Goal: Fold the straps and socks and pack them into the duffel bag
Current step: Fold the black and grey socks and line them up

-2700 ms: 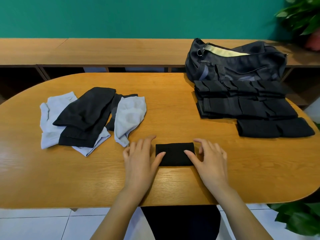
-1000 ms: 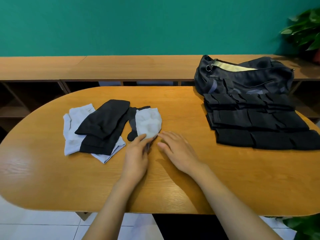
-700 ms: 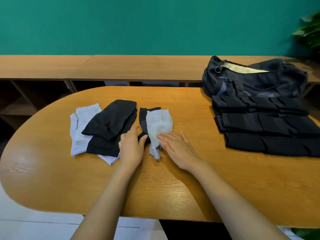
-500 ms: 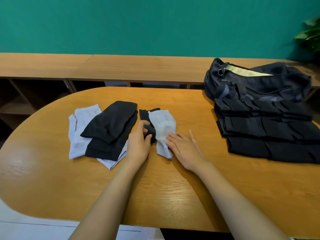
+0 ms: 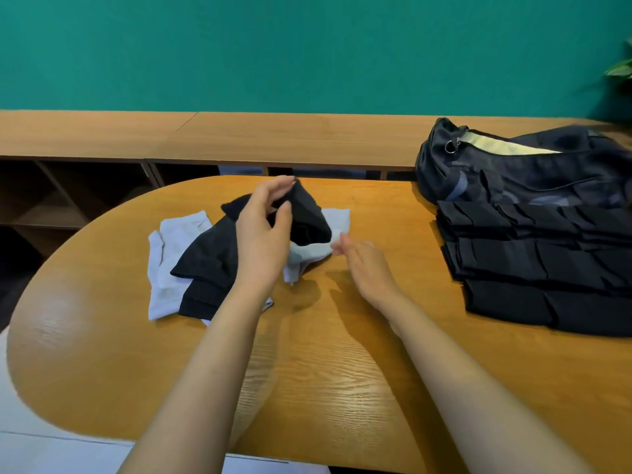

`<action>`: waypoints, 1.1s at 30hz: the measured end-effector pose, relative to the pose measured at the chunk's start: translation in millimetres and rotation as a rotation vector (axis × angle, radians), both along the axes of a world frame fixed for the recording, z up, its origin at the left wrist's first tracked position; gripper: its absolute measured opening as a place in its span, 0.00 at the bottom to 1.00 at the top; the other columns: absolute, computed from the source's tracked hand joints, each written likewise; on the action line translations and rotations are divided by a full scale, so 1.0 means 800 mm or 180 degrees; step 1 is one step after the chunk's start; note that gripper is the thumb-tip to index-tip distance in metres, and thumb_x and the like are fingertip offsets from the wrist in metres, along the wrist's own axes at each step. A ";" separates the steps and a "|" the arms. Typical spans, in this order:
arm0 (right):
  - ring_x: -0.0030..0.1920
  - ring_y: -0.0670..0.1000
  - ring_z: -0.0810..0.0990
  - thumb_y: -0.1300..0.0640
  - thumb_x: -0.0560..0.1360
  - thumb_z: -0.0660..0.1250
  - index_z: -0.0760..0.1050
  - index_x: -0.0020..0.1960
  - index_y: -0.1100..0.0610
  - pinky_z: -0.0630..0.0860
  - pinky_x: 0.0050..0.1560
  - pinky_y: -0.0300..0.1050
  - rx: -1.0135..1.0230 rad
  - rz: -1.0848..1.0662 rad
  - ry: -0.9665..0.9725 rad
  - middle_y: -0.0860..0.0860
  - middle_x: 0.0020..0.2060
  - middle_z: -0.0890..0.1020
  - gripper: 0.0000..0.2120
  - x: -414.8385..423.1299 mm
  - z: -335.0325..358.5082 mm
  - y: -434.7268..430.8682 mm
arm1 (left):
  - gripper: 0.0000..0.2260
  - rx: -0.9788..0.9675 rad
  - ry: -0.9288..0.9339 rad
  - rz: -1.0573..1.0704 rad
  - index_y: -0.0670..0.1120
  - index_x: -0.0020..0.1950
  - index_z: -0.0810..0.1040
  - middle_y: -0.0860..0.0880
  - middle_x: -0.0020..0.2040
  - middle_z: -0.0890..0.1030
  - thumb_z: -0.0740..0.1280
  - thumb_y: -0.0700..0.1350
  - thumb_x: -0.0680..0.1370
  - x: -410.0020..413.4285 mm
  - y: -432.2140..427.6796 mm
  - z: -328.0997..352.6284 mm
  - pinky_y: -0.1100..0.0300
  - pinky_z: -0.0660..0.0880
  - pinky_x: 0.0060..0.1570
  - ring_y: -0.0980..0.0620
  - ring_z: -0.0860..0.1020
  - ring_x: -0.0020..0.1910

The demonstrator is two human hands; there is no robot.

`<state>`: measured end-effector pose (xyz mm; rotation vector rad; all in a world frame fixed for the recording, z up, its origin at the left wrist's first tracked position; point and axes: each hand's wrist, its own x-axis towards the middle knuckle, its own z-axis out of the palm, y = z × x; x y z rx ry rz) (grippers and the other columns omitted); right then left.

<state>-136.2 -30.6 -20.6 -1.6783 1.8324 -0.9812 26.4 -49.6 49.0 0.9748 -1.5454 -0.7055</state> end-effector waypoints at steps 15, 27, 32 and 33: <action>0.76 0.54 0.57 0.49 0.78 0.66 0.64 0.75 0.46 0.60 0.72 0.50 0.0611 -0.0451 0.0082 0.51 0.75 0.61 0.26 -0.125 -0.037 0.101 | 0.22 0.1125 -0.2563 -0.0342 0.52 0.72 0.68 0.52 0.41 0.82 0.59 0.59 0.80 -0.057 0.070 -0.094 0.55 0.77 0.43 0.52 0.80 0.42; 0.78 0.48 0.37 0.41 0.83 0.44 0.46 0.79 0.44 0.36 0.76 0.53 0.0648 0.0018 0.1612 0.43 0.79 0.45 0.26 -0.103 -0.054 0.101 | 0.17 -0.0010 -0.3366 0.0105 0.51 0.67 0.74 0.51 0.71 0.70 0.53 0.54 0.84 -0.042 0.025 -0.118 0.40 0.40 0.73 0.47 0.58 0.75; 0.78 0.50 0.39 0.42 0.83 0.43 0.48 0.79 0.44 0.34 0.75 0.56 0.0796 0.0125 0.1896 0.43 0.79 0.47 0.26 -0.095 -0.059 0.115 | 0.22 0.0079 -0.3075 -0.1400 0.57 0.76 0.62 0.57 0.77 0.62 0.55 0.57 0.82 -0.065 0.081 -0.124 0.48 0.38 0.76 0.59 0.54 0.76; 0.78 0.52 0.37 0.41 0.83 0.42 0.46 0.79 0.43 0.34 0.75 0.57 0.0898 0.0164 0.1930 0.42 0.78 0.44 0.26 -0.097 -0.062 0.117 | 0.25 0.0143 -0.3405 -0.1620 0.58 0.78 0.56 0.57 0.79 0.54 0.53 0.61 0.81 -0.066 0.088 -0.131 0.46 0.35 0.75 0.59 0.47 0.77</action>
